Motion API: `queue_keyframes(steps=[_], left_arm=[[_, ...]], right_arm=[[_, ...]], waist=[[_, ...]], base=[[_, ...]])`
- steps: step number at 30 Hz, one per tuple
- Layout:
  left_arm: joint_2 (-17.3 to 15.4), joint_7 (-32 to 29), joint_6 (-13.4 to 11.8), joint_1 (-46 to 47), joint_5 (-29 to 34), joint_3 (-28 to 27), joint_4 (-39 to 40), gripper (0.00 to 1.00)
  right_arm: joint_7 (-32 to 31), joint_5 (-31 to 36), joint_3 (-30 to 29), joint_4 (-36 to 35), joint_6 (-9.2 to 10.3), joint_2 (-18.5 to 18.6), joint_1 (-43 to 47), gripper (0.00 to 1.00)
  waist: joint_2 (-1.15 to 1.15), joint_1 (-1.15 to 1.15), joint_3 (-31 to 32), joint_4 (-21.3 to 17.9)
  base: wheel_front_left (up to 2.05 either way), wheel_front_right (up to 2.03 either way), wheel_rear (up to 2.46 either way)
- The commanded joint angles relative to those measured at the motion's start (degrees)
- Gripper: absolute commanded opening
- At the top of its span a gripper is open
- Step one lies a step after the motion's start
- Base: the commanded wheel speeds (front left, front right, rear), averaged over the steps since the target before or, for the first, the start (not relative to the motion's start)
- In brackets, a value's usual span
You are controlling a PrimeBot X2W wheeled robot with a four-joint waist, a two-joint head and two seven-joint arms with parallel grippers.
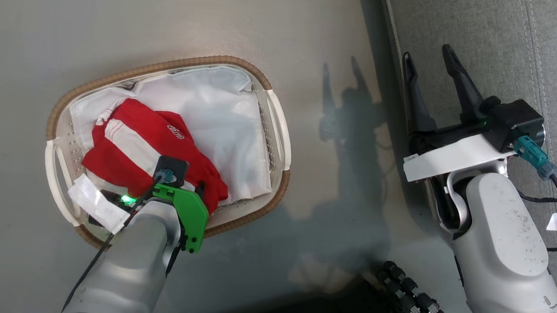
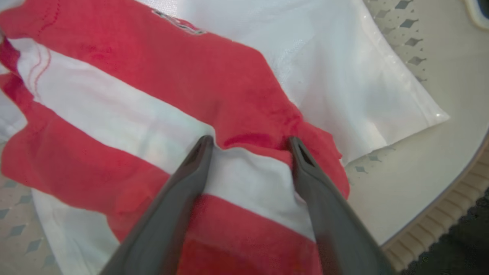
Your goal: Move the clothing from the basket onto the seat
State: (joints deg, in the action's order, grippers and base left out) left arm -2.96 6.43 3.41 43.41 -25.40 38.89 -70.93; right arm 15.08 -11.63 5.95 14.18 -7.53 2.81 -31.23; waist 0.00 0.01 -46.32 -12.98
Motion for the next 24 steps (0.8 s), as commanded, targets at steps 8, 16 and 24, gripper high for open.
queue_keyframes(steps=[8,16,24], left_arm=[[-1.66,-1.21,-2.51,1.27,-1.82,-1.26,-1.95,0.0],[-1.55,2.96,-1.0,-0.36,-3.04,-1.54,-2.24,0.0],[-0.86,7.47,0.71,-3.32,-3.16,-0.68,-1.26,0.0]], right_arm=[[0.14,-1.08,0.73,0.16,0.08,0.16,-0.99,1.0],[0.14,0.15,0.08,1.89,0.08,0.17,0.5,1.0],[0.14,2.51,-1.35,3.75,0.08,0.19,3.15,1.0]], waist=[[0.0,-0.01,-1.98,-2.02],[0.0,-0.01,2.11,-0.99],[0.0,-0.01,10.54,1.88]], base=[[0.0,0.0,0.0],[0.0,0.0,0.0],[0.0,0.0,0.0]])
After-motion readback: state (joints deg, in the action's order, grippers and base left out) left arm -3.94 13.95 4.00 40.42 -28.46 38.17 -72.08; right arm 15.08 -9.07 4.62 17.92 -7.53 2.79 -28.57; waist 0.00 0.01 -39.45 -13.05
